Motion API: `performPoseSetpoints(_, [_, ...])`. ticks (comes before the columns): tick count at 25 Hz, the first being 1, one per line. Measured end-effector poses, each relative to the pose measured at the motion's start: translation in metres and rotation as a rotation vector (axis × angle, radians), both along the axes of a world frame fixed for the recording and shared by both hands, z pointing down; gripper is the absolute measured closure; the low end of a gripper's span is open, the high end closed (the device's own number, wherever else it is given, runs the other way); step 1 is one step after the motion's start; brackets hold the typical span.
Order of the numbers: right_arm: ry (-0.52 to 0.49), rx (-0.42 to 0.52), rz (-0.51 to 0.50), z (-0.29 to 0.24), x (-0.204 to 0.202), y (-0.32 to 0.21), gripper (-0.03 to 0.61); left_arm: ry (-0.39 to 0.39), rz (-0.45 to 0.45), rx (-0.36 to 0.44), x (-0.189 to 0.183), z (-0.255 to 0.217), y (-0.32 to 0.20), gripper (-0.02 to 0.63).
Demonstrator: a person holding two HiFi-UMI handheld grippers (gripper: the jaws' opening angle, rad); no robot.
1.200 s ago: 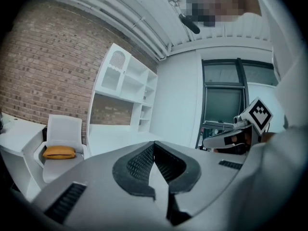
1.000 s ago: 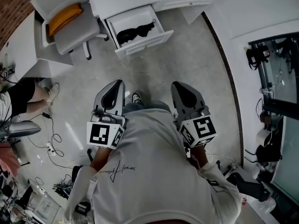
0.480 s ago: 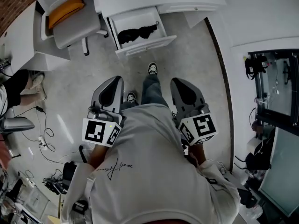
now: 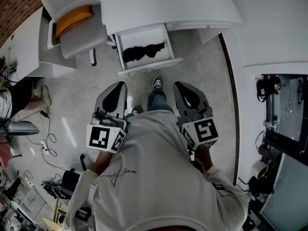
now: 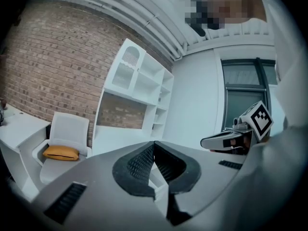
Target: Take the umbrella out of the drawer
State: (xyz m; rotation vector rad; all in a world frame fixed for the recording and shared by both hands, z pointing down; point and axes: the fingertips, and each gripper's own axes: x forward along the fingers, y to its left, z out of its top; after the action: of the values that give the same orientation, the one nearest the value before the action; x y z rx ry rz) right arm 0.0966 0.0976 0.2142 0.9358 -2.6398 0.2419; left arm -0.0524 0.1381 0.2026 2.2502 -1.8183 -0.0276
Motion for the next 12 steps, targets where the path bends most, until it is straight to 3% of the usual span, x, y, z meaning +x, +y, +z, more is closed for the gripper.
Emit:
performPoseSetpoints(7, [0.025, -0.020, -0.097, 0.006, 0.007, -0.072, 0.554, -0.021, -0.044, -0.020, 0.020, 0.001, -0.072, 0.597])
performPoseSetpoints(12, [0.013, -0.033, -0.184, 0.008, 0.009, -0.119, 0.554, -0.032, -0.122, -0.037, 0.030, 0.003, -0.116, 0.597])
